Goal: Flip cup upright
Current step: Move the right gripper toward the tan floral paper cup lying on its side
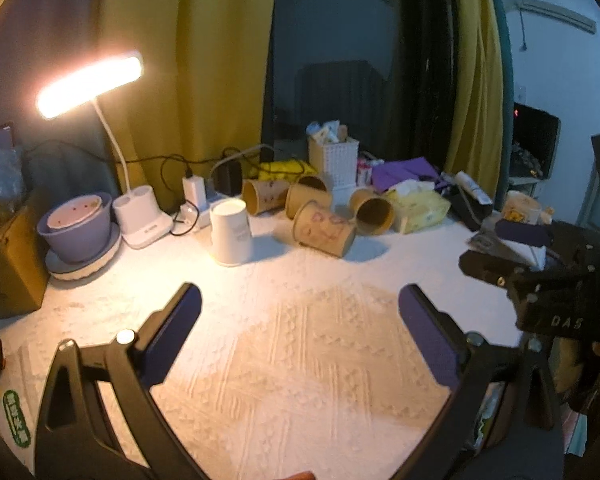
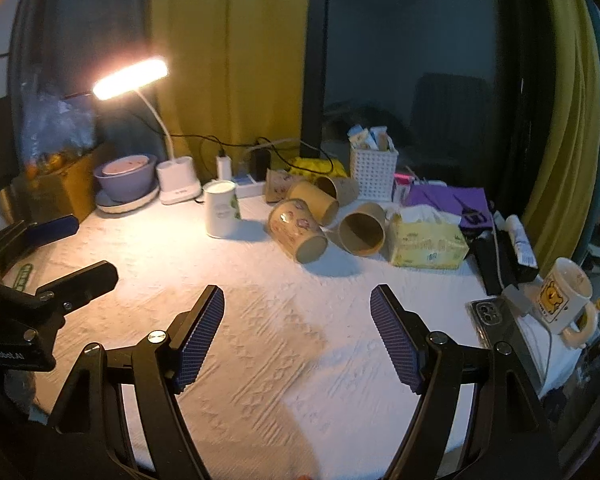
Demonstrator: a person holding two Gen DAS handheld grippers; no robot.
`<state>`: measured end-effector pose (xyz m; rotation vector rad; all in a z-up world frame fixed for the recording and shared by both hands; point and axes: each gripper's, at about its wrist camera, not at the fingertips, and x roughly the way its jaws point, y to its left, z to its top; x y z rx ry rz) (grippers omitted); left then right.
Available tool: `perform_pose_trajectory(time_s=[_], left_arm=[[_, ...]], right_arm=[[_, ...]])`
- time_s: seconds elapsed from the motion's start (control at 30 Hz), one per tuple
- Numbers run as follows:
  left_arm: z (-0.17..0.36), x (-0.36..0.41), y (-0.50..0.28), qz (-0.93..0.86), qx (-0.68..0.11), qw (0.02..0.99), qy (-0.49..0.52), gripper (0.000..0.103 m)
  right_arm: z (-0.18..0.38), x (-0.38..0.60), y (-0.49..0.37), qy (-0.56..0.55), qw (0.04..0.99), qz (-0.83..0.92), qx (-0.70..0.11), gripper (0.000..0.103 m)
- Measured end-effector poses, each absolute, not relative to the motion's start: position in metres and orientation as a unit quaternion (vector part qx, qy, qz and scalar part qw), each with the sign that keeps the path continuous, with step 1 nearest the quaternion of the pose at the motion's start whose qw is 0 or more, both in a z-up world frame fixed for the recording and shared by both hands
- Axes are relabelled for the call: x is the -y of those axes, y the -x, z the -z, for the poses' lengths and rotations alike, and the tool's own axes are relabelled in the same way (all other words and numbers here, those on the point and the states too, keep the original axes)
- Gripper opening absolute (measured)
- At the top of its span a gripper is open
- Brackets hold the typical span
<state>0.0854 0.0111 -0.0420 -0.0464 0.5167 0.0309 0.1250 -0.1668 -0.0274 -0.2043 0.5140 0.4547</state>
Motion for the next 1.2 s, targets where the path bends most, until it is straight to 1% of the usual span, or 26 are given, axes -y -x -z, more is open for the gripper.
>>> perform_pose_trajectory(time_s=[0.63, 0.97, 1.2], left_arm=[[0.086, -0.043, -0.211, -0.023, -0.340, 0.940, 0.022, 0.100], [0.095, -0.016, -0.267, -0.002, -0.361, 0.932, 0.018, 0.100], [0.098, 0.006, -0.303, 0.013, -0.380, 0.924, 0.038, 0.100]], right_arm=[[0.062, 0.148, -0.249, 0.092, 0.920, -0.236, -0.298, 0.079], [0.073, 0.158, -0.298, 0.090, 0.921, -0.218, -0.311, 0.079], [0.076, 0.180, -0.323, 0.083, 0.924, -0.202, -0.313, 0.079]])
